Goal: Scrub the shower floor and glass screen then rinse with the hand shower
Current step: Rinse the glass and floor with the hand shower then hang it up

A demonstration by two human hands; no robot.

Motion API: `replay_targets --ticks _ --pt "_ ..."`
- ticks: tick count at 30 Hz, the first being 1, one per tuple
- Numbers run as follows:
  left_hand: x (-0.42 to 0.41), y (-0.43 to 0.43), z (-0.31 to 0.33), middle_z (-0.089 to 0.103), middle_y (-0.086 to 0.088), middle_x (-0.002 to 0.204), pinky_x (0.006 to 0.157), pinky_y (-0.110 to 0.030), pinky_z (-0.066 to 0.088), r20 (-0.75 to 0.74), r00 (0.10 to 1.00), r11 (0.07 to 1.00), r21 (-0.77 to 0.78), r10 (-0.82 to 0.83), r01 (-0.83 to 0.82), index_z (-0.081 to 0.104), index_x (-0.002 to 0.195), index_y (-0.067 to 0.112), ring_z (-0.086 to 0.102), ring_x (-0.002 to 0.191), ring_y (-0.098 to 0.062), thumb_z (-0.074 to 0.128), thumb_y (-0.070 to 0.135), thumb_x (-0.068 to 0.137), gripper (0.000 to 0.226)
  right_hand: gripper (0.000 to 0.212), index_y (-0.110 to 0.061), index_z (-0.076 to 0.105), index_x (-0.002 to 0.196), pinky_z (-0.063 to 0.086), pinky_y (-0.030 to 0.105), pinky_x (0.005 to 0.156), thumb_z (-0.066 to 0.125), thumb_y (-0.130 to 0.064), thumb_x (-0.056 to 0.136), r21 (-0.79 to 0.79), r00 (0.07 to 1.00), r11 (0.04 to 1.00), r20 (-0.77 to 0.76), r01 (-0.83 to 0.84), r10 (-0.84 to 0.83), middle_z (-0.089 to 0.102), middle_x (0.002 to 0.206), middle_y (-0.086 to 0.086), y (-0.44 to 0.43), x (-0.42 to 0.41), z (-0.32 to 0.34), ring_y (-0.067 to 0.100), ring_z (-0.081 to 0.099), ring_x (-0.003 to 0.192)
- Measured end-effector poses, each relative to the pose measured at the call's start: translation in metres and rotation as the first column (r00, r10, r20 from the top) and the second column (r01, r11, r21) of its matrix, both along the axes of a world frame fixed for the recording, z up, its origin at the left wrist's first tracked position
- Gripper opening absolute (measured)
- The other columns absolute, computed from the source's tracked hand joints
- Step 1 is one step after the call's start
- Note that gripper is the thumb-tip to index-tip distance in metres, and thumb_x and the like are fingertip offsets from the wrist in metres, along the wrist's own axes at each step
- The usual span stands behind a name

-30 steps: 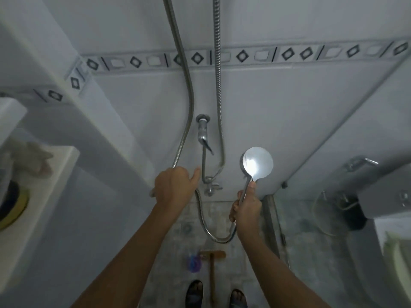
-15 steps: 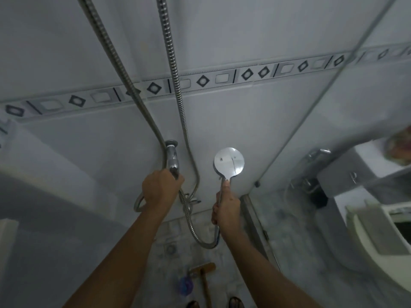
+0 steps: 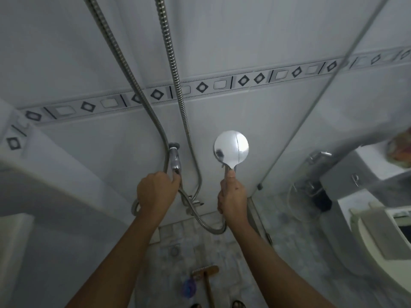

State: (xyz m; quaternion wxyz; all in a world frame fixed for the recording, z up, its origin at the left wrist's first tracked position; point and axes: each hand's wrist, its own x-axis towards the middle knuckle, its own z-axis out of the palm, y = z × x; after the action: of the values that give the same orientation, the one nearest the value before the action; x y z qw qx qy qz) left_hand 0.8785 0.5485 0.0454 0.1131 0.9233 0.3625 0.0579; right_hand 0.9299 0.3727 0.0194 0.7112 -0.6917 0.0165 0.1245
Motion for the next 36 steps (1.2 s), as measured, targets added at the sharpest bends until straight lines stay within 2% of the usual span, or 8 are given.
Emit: replay_targets --ticks 5,10,13,19,22,25,31,36 --pt "-0.007 -0.007 0.027 0.064 -0.014 0.066 0.061 -0.033 0.046 0.032 0.999 1.000 0.028 0.000 0.000 0.063 0.063 0.008 0.063 0.065 -0.034 0.053 0.046 0.093 0.050 0.066 -0.017 0.037 0.061 0.032 0.024 0.041 0.040 -0.078 0.087 -0.110 0.992 0.992 -0.124 -0.053 0.039 0.034 0.051 0.006 0.001 0.001 0.017 0.017 0.036 0.042" --pt "-0.015 -0.015 0.047 0.065 -0.014 0.068 0.059 -0.032 0.044 0.052 0.998 0.995 0.085 0.041 -0.046 0.069 0.068 0.006 0.062 0.065 -0.033 0.050 0.048 0.093 0.052 0.063 -0.016 0.038 0.060 0.029 0.029 0.043 0.039 -0.070 0.093 0.013 0.995 0.998 0.078 -0.067 0.066 0.031 0.053 0.008 -0.012 0.000 0.050 0.018 0.032 0.045" --pt "-0.019 -0.027 0.060 0.064 -0.014 0.067 0.061 -0.034 0.048 0.086 0.996 0.997 0.075 0.023 -0.030 0.067 0.067 0.005 0.064 0.066 -0.035 0.048 0.048 0.094 0.054 0.066 -0.017 0.037 0.059 0.031 0.026 0.042 0.041 -0.076 0.088 -0.083 0.994 0.990 -0.006 -0.113 0.113 0.034 0.050 0.007 -0.023 0.002 0.065 0.018 0.036 0.043" --pt "-0.023 -0.047 0.094 0.064 -0.016 0.067 0.064 -0.037 0.052 0.145 0.988 0.993 0.103 0.044 -0.060 0.063 0.066 0.005 0.063 0.067 -0.035 0.046 0.047 0.095 0.054 0.063 -0.011 0.039 0.065 0.026 0.023 0.039 0.040 -0.066 0.095 0.125 0.987 0.984 0.116 -0.125 0.111 0.027 0.051 0.007 -0.049 0.003 0.107 0.015 0.027 0.038" --pt "-0.018 -0.054 0.114 0.064 -0.016 0.066 0.059 -0.034 0.048 0.164 0.986 0.992 0.120 0.009 -0.030 0.059 0.062 0.006 0.064 0.065 -0.034 0.049 0.043 0.094 0.050 0.064 -0.017 0.038 0.064 0.031 0.024 0.041 0.041 -0.076 0.088 0.032 0.986 0.987 0.049 -0.160 0.158 0.034 0.049 0.005 -0.057 0.010 0.121 0.016 0.033 0.038" --pt "-0.011 -0.060 0.135 0.064 -0.013 0.065 0.060 -0.033 0.049 0.209 0.978 0.994 0.110 0.006 -0.030 0.058 0.059 0.008 0.064 0.064 -0.032 0.048 0.044 0.092 0.049 0.063 -0.015 0.047 0.074 0.032 0.023 0.042 0.038 -0.075 0.091 0.130 0.972 0.967 -0.053 -0.221 0.230 0.038 0.051 0.005 -0.064 0.020 0.151 0.017 0.034 0.039" --pt "0.014 -0.064 0.216 0.058 -0.006 0.061 0.059 -0.028 0.043 0.394 0.919 0.993 0.107 0.003 -0.048 0.063 0.059 0.011 0.062 0.064 -0.027 0.050 0.040 0.095 0.048 0.030 -0.008 0.054 0.101 0.045 0.032 0.059 0.042 -0.034 0.104 0.574 0.899 0.713 0.106 -0.403 0.424 0.052 0.069 0.006 -0.084 0.058 0.280 0.019 0.050 0.059" --pt "0.038 -0.068 0.277 0.062 -0.009 0.067 0.057 -0.029 0.044 0.464 0.886 0.995 0.085 0.000 -0.044 0.064 0.063 0.009 0.060 0.063 -0.028 0.043 0.048 0.097 0.056 0.017 -0.011 0.047 0.112 0.054 0.054 0.090 0.050 -0.025 0.104 0.607 0.849 0.595 0.404 -0.528 0.341 0.061 0.102 0.014 -0.099 0.081 0.386 0.035 0.068 0.099"
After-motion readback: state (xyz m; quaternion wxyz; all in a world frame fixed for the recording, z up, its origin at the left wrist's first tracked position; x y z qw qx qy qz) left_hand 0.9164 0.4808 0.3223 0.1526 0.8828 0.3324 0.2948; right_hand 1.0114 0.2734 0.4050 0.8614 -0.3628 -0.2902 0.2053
